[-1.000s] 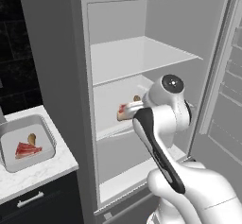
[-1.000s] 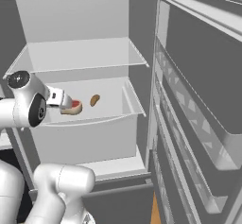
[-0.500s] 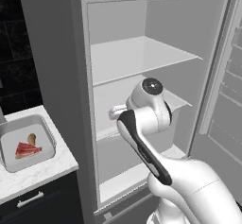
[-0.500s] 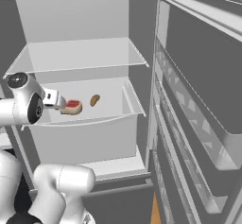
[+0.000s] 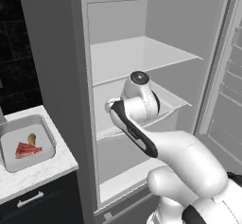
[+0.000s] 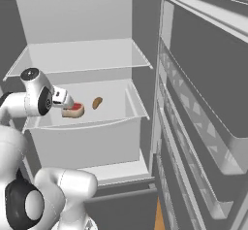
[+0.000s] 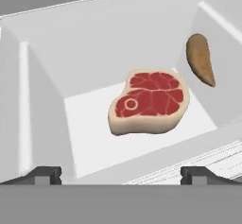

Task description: Place one sweet potato and one steak in each tupperware on the nearby counter, to pack two identical lunches.

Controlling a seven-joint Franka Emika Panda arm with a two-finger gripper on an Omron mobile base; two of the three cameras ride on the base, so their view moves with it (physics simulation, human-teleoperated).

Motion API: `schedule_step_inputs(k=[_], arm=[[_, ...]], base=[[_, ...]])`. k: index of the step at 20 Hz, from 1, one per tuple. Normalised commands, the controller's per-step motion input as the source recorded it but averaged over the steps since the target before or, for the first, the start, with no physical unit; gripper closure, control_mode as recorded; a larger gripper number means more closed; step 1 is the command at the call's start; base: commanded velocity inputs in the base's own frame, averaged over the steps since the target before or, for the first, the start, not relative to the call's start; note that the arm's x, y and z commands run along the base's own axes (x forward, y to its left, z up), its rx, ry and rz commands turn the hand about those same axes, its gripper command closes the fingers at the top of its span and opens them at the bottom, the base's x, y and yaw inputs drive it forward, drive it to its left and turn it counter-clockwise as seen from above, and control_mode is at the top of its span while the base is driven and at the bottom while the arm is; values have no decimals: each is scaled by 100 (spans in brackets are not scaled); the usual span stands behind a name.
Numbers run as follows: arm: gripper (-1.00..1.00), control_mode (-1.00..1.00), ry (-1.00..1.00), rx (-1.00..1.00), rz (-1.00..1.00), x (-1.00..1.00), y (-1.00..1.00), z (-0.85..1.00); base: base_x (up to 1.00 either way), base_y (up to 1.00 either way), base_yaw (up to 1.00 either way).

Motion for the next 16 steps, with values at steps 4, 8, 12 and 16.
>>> schedule_step_inputs(k=[4,8,12,16], arm=[[-100,-100,0,0,-16,20,0,-60],[-100,-100,0,0,-16,22,0,-68],[-100,-100,0,0,-9,23,0,-11],[-100,-100,-1,0,-9,19,0,0]], base=[[0,0,0],[0,0,0],[0,0,0],[0,0,0]])
